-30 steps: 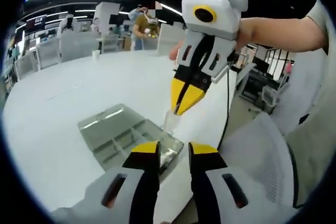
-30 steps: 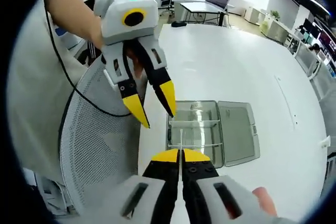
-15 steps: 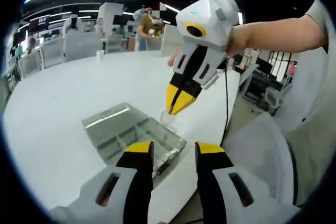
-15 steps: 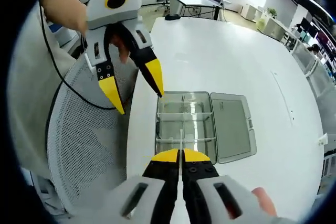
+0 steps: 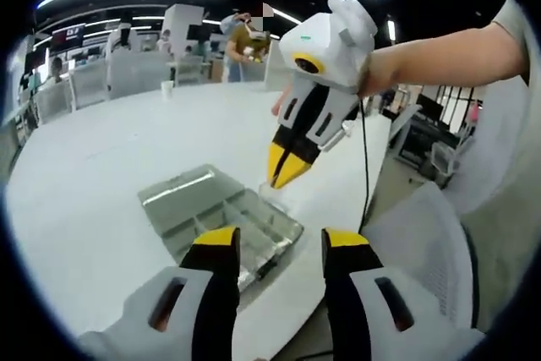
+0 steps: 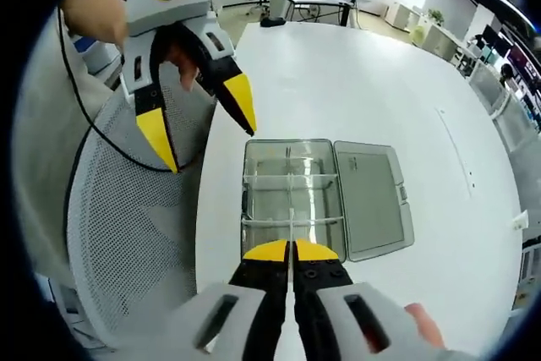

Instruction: Insert the divider into the dual guide fixture by aligning both edges with the guide slots and pushing it downward to the bottom, including one-sided entry, uneven engagement, binding, and posture correction.

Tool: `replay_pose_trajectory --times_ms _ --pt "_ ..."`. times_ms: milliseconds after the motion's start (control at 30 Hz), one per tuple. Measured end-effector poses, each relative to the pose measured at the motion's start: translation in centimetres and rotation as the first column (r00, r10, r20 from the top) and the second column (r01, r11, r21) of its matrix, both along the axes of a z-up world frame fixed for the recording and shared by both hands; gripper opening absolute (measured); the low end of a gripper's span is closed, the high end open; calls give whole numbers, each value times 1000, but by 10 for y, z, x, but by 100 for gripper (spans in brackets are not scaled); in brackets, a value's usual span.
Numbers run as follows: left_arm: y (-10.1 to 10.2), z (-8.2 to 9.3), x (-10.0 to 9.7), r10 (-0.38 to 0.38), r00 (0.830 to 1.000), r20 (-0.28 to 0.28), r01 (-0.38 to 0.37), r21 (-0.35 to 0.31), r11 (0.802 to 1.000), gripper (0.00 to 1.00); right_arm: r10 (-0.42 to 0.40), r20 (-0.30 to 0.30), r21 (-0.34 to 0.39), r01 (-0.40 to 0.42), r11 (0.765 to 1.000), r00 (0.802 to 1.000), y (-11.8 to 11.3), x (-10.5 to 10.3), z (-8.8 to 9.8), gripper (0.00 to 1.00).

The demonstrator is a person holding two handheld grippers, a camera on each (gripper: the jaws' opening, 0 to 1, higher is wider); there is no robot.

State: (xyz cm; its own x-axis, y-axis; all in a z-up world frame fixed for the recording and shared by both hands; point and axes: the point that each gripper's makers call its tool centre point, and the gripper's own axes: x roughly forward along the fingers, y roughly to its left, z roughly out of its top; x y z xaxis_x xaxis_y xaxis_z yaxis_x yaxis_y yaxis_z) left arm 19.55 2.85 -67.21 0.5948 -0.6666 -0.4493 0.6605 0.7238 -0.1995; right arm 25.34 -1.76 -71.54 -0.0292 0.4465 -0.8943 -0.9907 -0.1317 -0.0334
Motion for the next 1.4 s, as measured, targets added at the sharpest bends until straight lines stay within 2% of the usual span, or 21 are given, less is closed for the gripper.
replay_pose_trajectory --times_ms 933,1400 --pt "5 -7 -1 22 999 -44 -22 -2 1000 39 22 -17 -6 -22 1000 1000 3 3 -17 0" --pt "9 -14 4 25 998 -51 -25 1 1000 40 29 -25 -6 -29 1000 999 2 4 -18 0"
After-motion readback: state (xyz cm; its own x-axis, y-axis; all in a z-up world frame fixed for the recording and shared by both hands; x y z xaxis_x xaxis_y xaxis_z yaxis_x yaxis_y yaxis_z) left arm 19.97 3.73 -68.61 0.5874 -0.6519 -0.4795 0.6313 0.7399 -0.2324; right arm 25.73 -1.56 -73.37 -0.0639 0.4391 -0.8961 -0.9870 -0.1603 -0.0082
